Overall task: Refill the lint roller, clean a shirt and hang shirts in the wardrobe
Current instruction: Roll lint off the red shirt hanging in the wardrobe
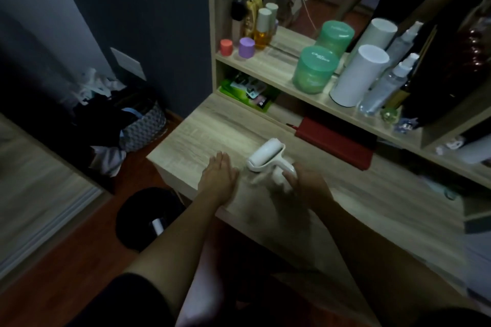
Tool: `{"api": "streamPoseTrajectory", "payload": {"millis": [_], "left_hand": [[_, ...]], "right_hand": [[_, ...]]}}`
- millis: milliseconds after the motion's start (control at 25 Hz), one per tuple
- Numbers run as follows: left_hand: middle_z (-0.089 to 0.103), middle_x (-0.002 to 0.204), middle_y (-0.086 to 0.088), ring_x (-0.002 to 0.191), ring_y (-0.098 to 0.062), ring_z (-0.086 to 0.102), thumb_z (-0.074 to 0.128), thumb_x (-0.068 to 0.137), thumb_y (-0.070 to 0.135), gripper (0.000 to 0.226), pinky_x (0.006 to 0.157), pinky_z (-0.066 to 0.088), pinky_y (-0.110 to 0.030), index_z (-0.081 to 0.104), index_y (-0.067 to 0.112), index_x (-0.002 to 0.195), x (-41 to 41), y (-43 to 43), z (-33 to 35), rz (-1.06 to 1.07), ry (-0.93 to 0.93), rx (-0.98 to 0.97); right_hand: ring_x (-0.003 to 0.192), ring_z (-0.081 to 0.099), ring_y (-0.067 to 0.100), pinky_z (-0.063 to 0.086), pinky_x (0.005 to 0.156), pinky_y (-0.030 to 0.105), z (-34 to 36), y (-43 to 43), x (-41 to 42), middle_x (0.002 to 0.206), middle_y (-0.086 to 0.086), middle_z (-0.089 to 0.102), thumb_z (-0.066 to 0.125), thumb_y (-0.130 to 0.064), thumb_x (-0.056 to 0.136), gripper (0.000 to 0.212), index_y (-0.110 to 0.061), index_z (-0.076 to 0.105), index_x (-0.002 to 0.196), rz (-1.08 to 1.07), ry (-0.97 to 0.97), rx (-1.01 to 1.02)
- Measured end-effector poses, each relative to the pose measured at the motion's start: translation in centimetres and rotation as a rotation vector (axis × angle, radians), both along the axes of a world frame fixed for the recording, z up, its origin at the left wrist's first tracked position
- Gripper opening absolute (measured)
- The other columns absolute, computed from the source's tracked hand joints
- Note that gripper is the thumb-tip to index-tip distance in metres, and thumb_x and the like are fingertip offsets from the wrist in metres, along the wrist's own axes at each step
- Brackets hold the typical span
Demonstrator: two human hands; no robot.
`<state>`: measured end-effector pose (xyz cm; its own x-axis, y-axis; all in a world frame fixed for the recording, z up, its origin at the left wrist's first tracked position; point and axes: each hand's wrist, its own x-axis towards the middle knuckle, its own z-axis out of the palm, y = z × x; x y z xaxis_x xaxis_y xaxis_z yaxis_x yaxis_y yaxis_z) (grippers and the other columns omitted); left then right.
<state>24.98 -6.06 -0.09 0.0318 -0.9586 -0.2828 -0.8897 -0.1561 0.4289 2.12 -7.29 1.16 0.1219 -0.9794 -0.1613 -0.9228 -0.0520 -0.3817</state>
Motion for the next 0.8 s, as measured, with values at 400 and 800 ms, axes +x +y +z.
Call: {"api": "streamPoseTrajectory", "payload": {"millis": [400, 800], "left_hand": [[0.002, 0.159, -0.010, 0.146, -0.029, -0.003, 0.023, 0.099, 0.044, 0.062, 0.117, 0.012, -0.043, 0.010, 0.008, 0.149, -2.9, -0.6, -2.7, -0.033, -0.112, 0.073], [0.000, 0.159, -0.008, 0.147, -0.026, -0.001, 0.024, 0.099, 0.045, 0.063, 0.119, 0.011, -0.041, 0.006, 0.011, 0.150, 1.2, 0.2, 3.0, 0.014, -0.127, 0.031]], "right_hand": [[0.092, 0.054, 0.023, 0.044, 0.077, 0.036, -2.8, -0.9, -1.9, 0.107, 0.011, 0.056, 0.043, -0.040, 0.093, 0.031, -0.014, 0.051, 0.109, -0.034, 0.034, -0.155], [0.085, 0.058, 0.027, 0.045, 0.073, 0.036, 1.2, -1.2, 1.6, 0.094, 0.012, 0.062, 0.054, -0.041, 0.085, 0.039, -0.007, 0.059, 0.105, 0.134, 0.006, -0.348]]}}
